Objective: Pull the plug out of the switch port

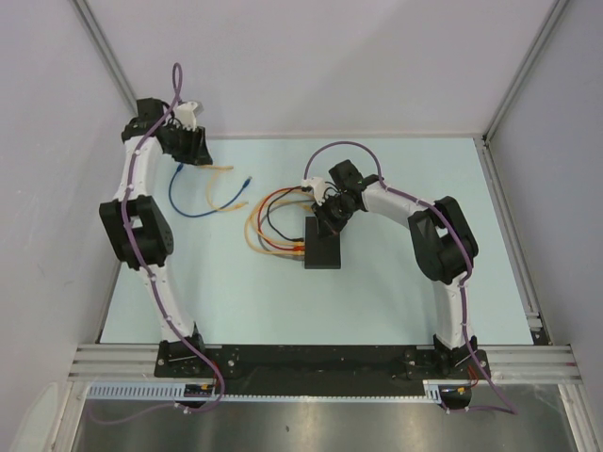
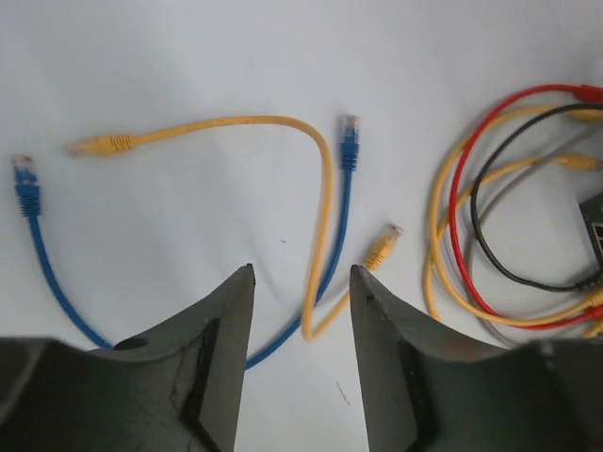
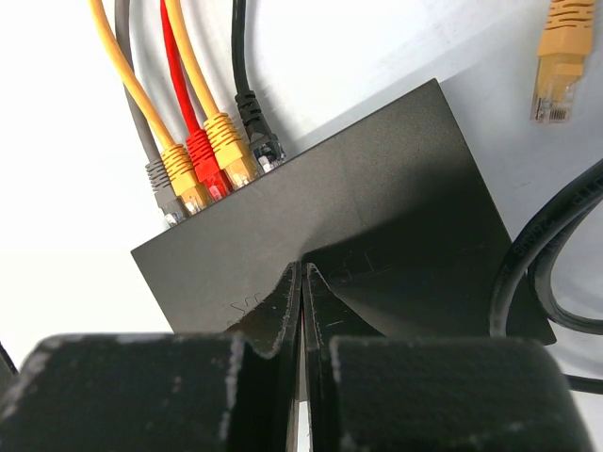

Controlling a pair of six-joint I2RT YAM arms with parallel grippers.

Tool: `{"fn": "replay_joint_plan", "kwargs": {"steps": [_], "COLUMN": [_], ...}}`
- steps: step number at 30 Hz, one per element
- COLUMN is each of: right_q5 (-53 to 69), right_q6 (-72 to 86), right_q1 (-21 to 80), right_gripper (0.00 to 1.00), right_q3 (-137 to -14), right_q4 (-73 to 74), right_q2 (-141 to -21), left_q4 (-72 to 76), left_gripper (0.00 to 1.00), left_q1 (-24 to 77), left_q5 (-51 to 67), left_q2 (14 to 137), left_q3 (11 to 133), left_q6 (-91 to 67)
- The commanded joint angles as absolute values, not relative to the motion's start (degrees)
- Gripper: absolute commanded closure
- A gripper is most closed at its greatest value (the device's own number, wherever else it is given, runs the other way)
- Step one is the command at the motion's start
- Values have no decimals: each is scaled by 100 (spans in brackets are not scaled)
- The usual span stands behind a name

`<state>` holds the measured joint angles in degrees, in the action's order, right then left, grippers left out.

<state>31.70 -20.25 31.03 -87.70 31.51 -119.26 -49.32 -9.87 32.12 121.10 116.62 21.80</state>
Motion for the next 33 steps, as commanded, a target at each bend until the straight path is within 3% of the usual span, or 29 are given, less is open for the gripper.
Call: {"fn": "replay_joint_plan", "kwargs": {"steps": [1,2,3,8,17,25,33], "right_q5": [2259,2250,2250,2268,2338,2618,2496], "right_q6": [-2338,-2329,-2329,-2285,-2145,-1863,-2118], "right_q1": [3076,3076,3076,3041,2909,2690,2707], "right_gripper": [97,97,97,97,97,97,98], "right_q3": [-8552,-8569,-8578,-8613,-8666,-8648,-8569], "right_q4": [2927,2918,2927,2936,2927,2874,2909], "right_q2": [-12173,-12190,-12190,-12226,-12217,-12261,-12147], "left_q4": [-4422,-4369,-4386,-4307,-4104,-4394,-5404], "left_gripper": [45,43,35,33,32,36,41], "left_q1": [-958,-958,-949,-783,807,1450,1512], "left_q5": [2506,2514,2740,3918,5964,5687,6099], "left_q2": [11813,11743,11707,11251,10959,11925,12840], "left_q3": [11979,11988,11962,11104,9502,9430,10352], "left_q6": [1600,1539,1495,1125,1520,1916,2917]}}
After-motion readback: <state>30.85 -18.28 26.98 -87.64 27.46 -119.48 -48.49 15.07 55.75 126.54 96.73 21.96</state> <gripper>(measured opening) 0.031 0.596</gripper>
